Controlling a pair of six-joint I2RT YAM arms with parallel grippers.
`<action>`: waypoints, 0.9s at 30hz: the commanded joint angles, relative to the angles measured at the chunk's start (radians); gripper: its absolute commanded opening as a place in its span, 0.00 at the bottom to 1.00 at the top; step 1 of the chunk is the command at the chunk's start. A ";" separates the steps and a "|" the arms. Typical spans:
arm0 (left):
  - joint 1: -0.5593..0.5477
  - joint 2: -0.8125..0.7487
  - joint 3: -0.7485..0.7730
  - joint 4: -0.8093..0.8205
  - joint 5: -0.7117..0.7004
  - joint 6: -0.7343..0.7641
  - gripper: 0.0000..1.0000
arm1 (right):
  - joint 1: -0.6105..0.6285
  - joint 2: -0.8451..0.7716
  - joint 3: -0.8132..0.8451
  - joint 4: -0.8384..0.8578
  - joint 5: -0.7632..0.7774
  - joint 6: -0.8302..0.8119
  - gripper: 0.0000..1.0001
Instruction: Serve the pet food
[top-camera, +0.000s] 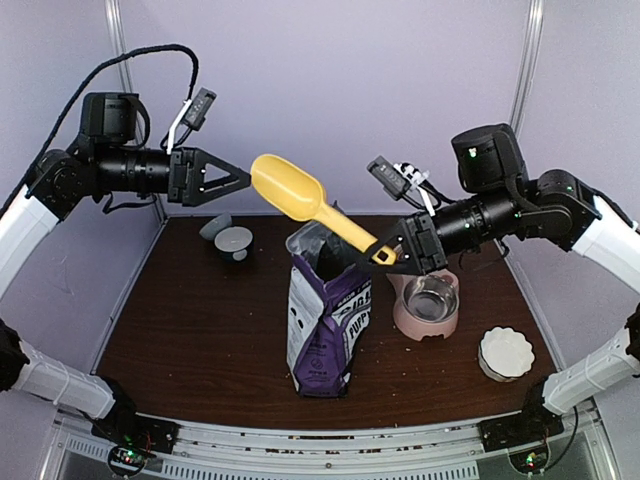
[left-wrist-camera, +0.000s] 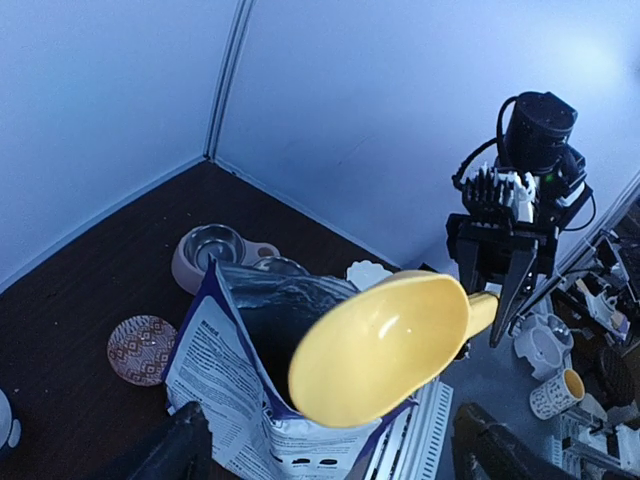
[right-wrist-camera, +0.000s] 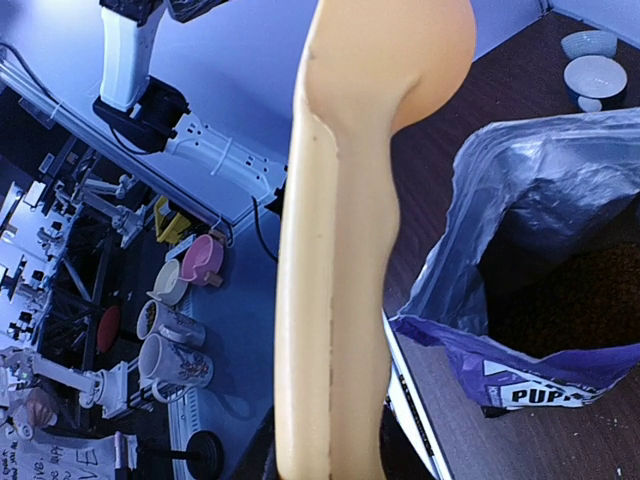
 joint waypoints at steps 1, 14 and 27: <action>0.003 0.030 0.047 -0.057 0.129 0.071 0.80 | 0.004 -0.035 -0.023 0.020 -0.166 0.005 0.07; 0.003 0.065 0.046 -0.056 0.241 0.063 0.22 | 0.004 -0.013 0.005 -0.044 -0.198 -0.040 0.07; 0.001 0.036 -0.031 -0.020 0.273 0.050 0.00 | -0.001 -0.041 -0.050 0.091 -0.103 0.022 0.30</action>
